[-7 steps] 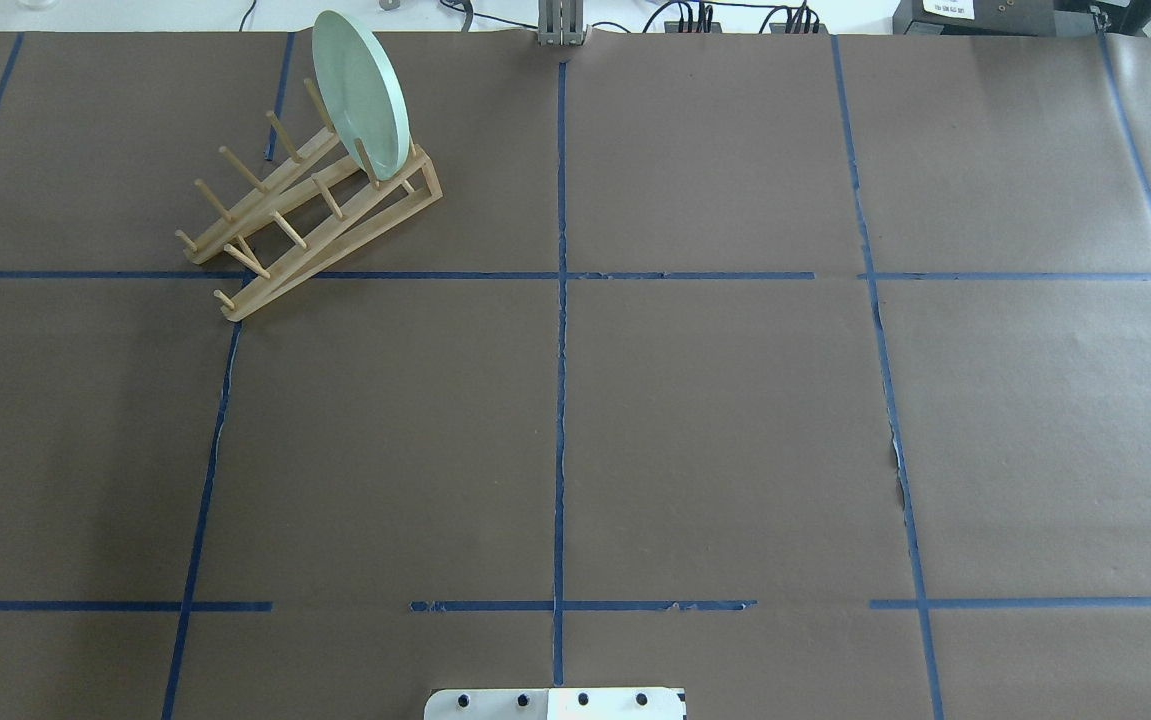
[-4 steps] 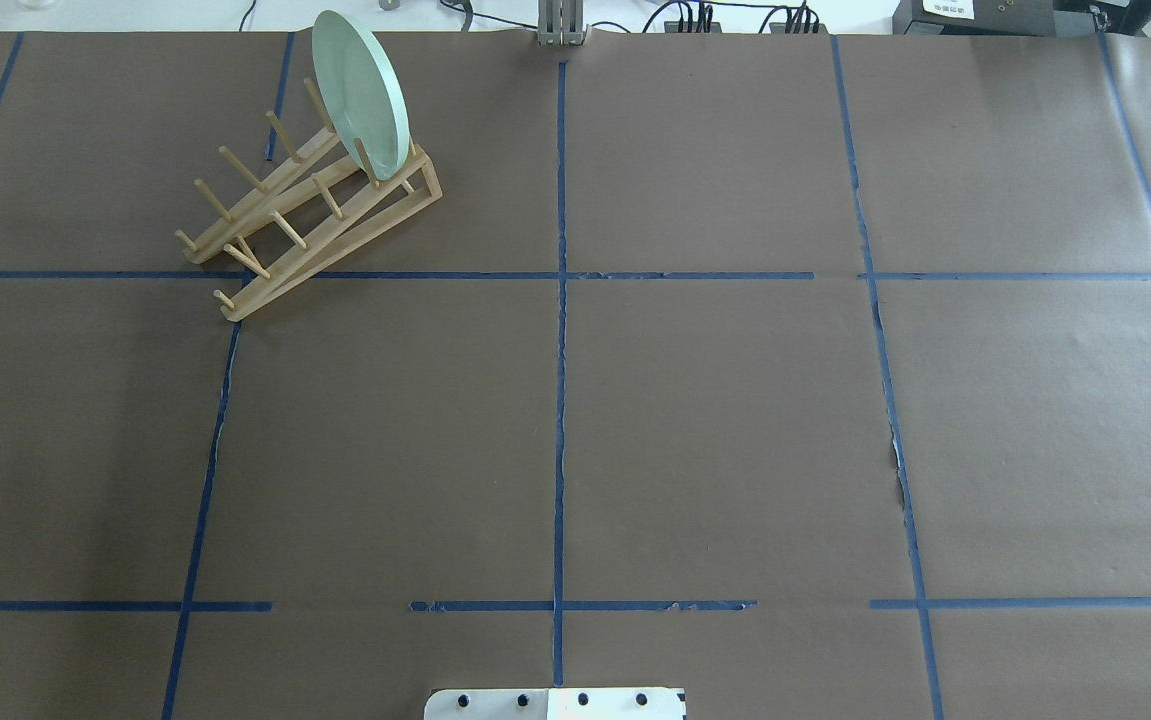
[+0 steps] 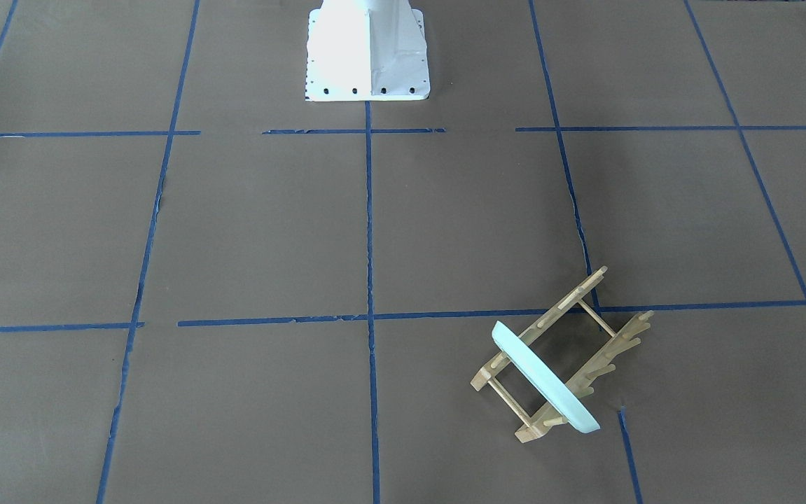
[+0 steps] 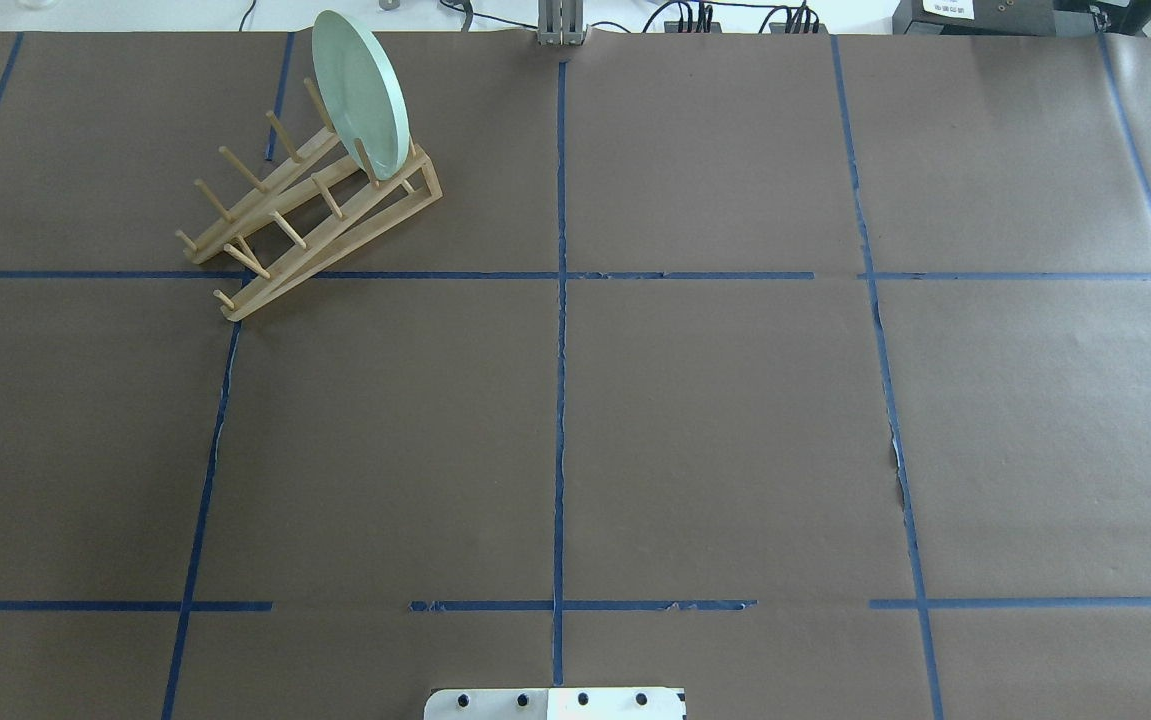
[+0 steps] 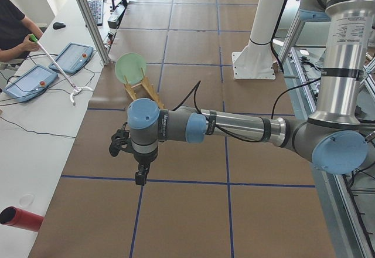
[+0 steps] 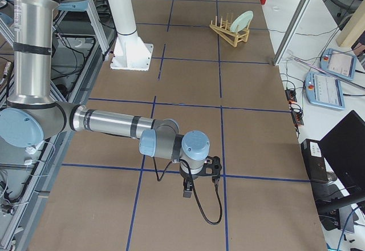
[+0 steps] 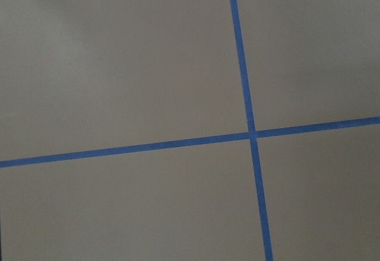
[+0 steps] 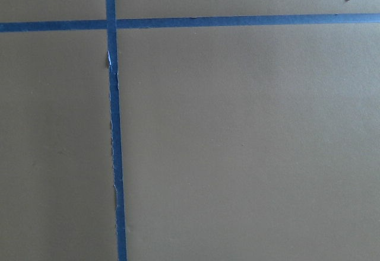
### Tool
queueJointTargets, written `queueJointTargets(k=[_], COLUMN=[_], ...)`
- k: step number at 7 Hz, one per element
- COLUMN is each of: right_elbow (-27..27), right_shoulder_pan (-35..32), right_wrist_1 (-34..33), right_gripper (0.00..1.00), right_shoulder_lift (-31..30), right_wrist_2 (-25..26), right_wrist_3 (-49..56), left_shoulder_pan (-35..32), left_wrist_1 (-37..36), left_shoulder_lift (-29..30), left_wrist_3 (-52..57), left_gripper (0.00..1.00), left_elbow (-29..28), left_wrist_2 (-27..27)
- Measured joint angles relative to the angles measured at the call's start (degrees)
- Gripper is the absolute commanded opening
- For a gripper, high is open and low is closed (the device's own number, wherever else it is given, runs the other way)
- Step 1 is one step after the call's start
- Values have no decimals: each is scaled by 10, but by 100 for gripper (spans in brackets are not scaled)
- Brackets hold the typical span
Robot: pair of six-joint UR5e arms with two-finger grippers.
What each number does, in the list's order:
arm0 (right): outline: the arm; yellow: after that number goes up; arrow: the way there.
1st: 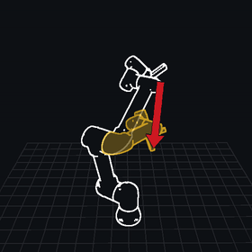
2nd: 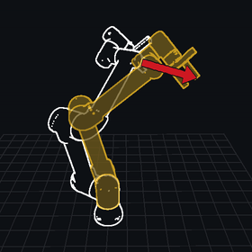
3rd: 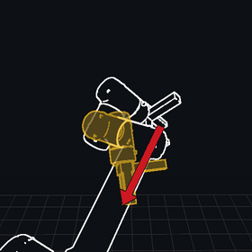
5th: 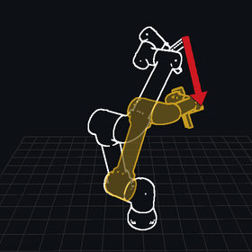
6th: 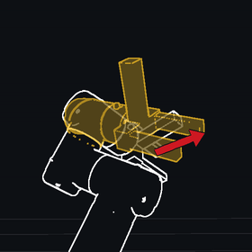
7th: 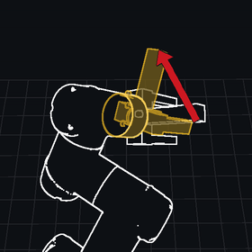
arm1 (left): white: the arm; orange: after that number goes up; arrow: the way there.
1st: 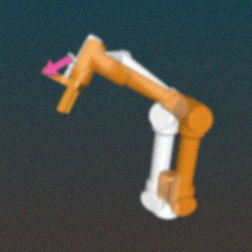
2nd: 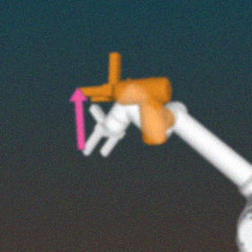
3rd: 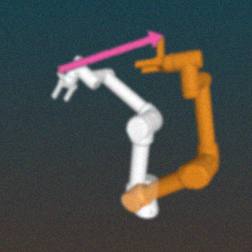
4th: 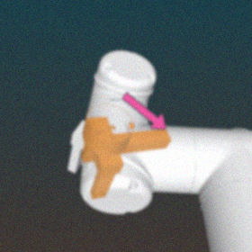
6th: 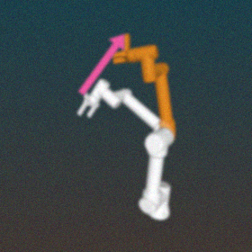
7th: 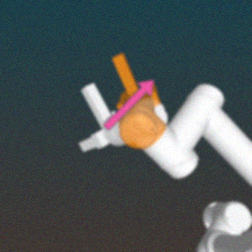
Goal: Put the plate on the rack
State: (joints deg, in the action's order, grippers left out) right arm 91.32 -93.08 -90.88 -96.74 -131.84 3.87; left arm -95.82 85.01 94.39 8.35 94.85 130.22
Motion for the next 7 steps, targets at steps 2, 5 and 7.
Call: queueJointTargets(k=[2,5,7], right_elbow=[0,0,0], right_shoulder_pan=[0,0,0], right_wrist_1=[0,0,0], right_gripper=[100,100,100], right_shoulder_lift=[0,0,0], right_wrist_2=[0,0,0], right_wrist_3=[0,0,0], left_shoulder_pan=[-4,-2,0], left_wrist_1=[-14,41,45], left_shoulder_lift=[-10,-30,-31], left_wrist_3=[-9,-28,-30], left_gripper=[100,100,100], left_elbow=[6,-27,-36], left_wrist_2=[46,87,86])
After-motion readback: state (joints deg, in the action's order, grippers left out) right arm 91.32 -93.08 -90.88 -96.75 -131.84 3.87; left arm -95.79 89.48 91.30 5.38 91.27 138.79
